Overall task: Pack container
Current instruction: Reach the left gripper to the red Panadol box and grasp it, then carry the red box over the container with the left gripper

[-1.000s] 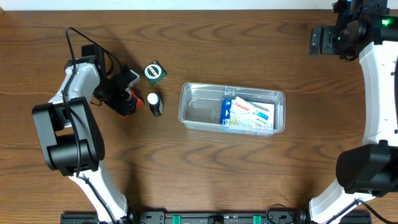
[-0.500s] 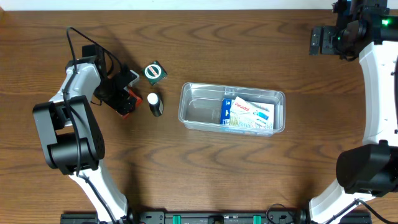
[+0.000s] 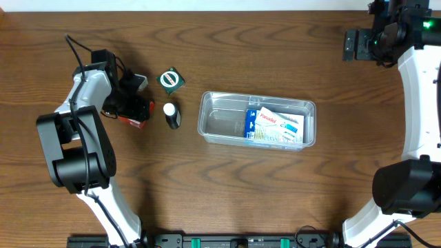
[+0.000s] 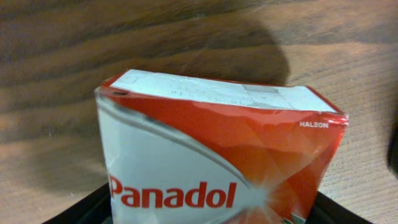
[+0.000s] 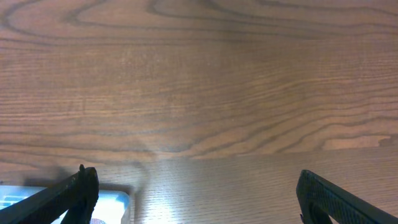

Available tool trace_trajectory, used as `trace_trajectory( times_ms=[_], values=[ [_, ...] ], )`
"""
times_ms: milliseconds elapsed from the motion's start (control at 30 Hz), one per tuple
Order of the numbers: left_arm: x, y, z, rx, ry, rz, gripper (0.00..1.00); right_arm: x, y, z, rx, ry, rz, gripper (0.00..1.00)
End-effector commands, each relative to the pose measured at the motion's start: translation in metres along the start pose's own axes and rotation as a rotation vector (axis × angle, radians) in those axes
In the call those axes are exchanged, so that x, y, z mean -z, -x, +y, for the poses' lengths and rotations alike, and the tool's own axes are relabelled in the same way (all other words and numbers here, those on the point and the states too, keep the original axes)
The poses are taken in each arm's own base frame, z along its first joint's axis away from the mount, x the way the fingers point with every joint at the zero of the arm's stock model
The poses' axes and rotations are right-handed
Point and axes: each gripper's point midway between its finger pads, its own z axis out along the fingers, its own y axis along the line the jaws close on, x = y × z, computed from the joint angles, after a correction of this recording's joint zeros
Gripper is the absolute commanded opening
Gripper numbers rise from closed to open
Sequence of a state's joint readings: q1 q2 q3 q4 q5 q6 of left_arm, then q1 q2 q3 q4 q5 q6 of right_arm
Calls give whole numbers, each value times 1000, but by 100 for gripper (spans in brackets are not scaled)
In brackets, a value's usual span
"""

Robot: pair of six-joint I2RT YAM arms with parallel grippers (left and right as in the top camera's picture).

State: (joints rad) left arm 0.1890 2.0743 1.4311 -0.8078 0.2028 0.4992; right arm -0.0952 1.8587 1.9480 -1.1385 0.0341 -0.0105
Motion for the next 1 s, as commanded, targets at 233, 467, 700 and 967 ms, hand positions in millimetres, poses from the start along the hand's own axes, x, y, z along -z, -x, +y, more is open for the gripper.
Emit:
trace_trajectory(
  times_ms=[233,467,700,967],
  values=[
    [0,-13,-5,387,-11,53,67,2,4,-2,-12,-5,-12,99],
    [31,-5,-7,414,-7,36,67,2,4,-2,-12,-5,-12,99],
    [116,19,-29,384,-51,-119,66,2,4,-2,-12,-5,-12,99],
    [218,36,-117,190,-165,-394,63,2,4,-2,-12,-5,-12,99]
  ],
)
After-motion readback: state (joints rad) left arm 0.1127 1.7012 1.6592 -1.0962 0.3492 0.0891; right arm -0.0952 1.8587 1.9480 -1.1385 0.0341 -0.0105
